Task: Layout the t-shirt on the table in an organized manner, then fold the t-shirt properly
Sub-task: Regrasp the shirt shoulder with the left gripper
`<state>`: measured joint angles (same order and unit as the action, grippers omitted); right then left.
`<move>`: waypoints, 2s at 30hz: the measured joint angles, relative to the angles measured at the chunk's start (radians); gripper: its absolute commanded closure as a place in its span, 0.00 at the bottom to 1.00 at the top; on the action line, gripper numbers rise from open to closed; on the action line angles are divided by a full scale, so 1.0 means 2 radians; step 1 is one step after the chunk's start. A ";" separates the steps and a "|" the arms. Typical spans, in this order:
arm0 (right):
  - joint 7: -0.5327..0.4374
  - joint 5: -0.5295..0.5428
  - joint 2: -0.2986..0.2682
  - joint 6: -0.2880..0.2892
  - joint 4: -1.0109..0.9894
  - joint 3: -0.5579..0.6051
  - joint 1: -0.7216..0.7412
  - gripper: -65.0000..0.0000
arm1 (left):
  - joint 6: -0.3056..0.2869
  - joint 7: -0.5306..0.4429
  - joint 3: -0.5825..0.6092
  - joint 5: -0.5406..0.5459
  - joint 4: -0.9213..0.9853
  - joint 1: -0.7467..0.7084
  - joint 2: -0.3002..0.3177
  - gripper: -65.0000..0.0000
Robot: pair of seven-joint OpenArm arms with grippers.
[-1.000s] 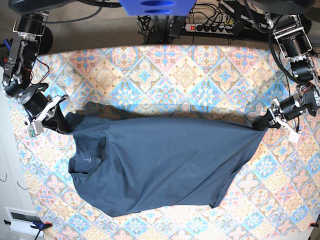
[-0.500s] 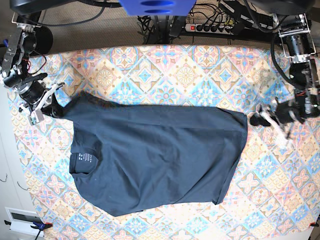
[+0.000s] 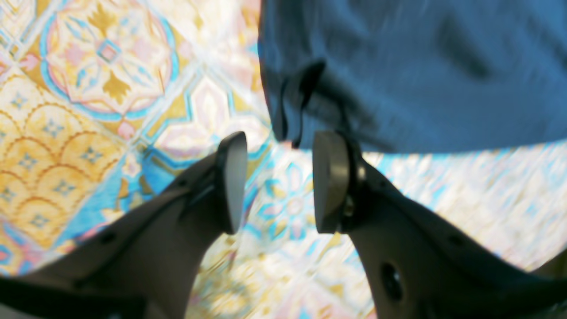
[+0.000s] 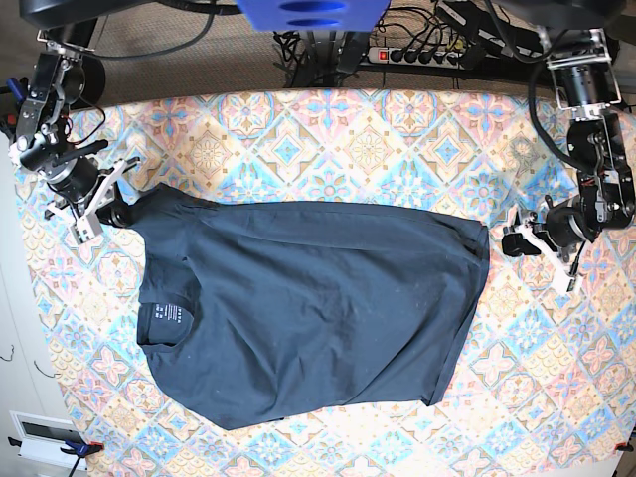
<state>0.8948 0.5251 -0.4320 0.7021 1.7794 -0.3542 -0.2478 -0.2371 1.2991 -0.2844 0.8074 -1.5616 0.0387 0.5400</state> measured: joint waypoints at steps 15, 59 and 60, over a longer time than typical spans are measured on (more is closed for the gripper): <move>-0.002 -0.002 0.000 -0.002 -0.002 0.000 0.002 0.99 | 0.002 0.021 -0.059 0.083 -0.002 -0.064 -0.065 0.60; 0.000 0.000 0.018 -0.002 -0.002 -0.021 0.002 0.99 | 0.003 -0.076 0.035 -0.111 0.113 0.046 -0.133 0.64; 0.000 -0.001 0.018 -0.002 -0.002 -0.021 0.002 0.99 | 0.002 -0.073 0.050 -0.107 0.106 0.045 -0.134 0.75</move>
<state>0.8951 0.5224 -0.3962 0.6991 1.7760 -0.3958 -0.2440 -0.2329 1.1522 -0.1844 0.5938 -1.3495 0.1280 0.2718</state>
